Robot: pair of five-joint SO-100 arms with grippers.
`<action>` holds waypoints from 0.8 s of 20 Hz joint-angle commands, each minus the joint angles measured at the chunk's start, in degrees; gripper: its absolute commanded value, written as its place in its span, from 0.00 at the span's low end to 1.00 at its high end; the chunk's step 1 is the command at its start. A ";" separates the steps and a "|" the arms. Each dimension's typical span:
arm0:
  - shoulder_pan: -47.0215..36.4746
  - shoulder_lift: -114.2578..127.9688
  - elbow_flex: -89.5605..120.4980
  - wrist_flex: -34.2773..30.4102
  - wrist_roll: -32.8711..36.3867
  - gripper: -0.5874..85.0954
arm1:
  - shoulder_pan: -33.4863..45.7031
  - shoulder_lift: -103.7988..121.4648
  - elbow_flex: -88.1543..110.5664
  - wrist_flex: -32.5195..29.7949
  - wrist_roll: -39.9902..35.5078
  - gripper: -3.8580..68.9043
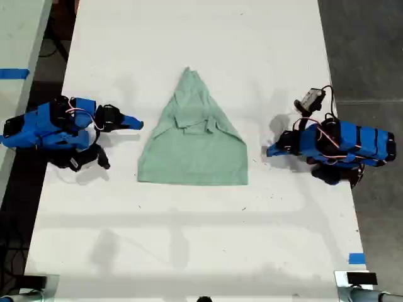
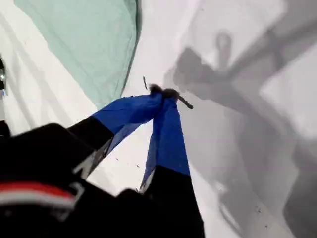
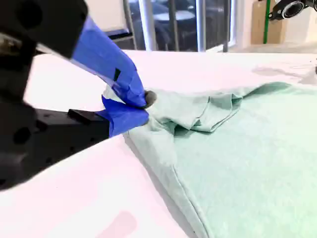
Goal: Fold t shirt
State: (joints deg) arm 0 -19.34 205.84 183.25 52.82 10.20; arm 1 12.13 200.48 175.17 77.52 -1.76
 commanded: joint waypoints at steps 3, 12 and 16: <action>-0.35 0.44 0.35 0.35 -1.85 0.00 | -0.26 0.53 3.16 -2.37 -0.18 0.05; -0.62 0.44 0.35 0.26 -1.93 0.00 | -5.36 -51.59 -32.17 -4.04 2.11 0.31; -0.35 0.44 0.35 0.53 -2.20 0.00 | -8.79 -71.54 -40.08 -14.77 1.58 0.36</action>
State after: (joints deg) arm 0 -19.34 205.84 183.25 52.82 9.67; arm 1 5.19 136.41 139.75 68.99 -0.62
